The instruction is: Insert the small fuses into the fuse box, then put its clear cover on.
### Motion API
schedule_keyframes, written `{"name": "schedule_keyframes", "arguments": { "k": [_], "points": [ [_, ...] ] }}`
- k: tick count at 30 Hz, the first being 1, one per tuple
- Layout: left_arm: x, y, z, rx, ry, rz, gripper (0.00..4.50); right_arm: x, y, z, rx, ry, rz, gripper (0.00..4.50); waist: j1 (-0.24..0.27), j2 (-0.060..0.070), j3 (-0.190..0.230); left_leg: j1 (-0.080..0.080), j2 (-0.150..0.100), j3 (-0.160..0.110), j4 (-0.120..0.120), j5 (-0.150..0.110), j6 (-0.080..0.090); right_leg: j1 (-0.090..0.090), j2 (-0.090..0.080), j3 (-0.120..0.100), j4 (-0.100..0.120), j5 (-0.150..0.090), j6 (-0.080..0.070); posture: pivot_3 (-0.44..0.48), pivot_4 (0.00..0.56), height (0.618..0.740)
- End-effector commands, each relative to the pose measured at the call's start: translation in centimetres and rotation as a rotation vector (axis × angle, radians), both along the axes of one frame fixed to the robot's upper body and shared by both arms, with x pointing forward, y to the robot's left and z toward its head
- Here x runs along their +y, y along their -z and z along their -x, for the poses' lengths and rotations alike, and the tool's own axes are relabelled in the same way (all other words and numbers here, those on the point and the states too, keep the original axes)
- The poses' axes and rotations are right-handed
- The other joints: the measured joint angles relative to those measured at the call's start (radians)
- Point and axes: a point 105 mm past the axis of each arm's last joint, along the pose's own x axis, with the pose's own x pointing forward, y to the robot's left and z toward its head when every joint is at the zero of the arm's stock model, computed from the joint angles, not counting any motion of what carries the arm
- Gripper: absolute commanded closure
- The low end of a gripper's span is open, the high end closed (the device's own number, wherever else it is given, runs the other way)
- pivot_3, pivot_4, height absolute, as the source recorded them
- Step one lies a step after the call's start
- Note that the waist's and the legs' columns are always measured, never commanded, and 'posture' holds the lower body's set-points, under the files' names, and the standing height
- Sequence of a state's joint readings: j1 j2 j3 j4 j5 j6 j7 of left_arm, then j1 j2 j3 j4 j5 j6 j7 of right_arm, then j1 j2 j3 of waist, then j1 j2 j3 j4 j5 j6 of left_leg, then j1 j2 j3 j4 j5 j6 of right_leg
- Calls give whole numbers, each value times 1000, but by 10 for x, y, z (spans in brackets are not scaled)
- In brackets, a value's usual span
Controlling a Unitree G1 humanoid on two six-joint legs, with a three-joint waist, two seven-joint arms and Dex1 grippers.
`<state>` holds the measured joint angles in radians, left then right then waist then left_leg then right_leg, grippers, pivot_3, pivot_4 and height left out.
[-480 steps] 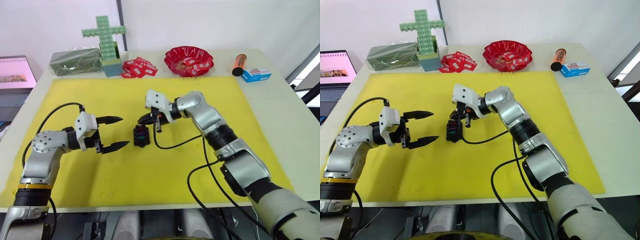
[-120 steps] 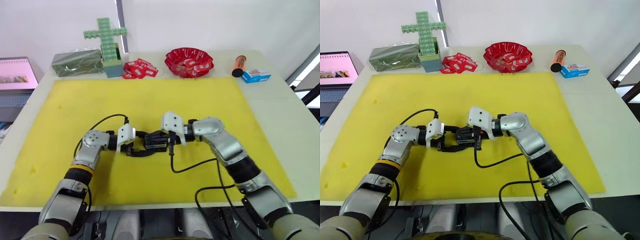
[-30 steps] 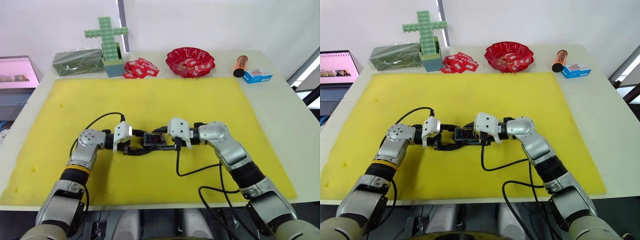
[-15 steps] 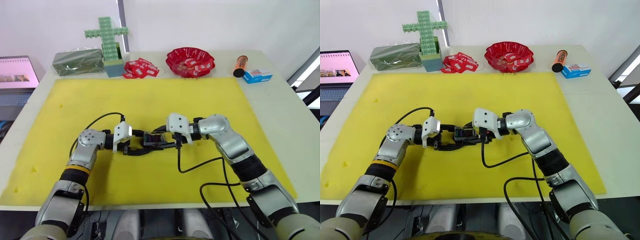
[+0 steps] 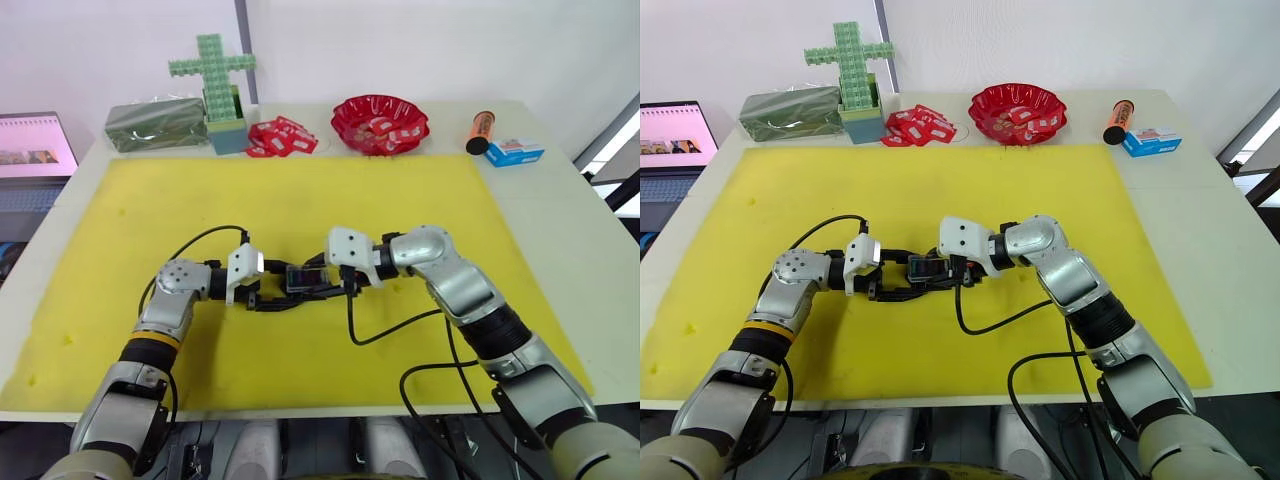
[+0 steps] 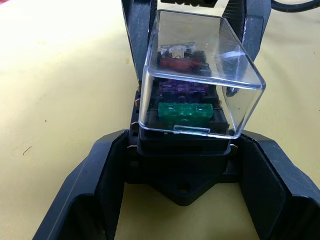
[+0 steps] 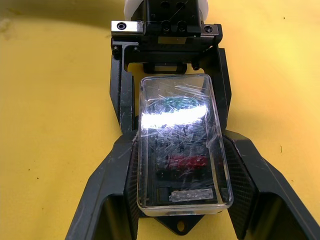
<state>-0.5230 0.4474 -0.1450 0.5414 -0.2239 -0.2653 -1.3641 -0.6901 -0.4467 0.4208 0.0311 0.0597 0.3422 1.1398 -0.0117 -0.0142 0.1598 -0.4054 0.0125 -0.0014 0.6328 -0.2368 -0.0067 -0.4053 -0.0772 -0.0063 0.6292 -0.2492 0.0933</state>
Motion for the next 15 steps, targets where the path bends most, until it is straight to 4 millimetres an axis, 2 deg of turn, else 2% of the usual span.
{"name": "schedule_keyframes", "arguments": {
  "k": [1,15],
  "points": [
    [-2,-3,1,-23,9,1,1688,4,-6,-1,-33,-15,19,2678,0,0,0,0,0,0,0,0,0,0,0,0,0,0,0,0,150,740],
    [-1,-2,1,-20,6,1,1688,4,-1,-5,-12,17,80,2678,0,0,0,0,0,0,0,0,0,0,0,0,0,0,0,0,150,740]
  ]
}}
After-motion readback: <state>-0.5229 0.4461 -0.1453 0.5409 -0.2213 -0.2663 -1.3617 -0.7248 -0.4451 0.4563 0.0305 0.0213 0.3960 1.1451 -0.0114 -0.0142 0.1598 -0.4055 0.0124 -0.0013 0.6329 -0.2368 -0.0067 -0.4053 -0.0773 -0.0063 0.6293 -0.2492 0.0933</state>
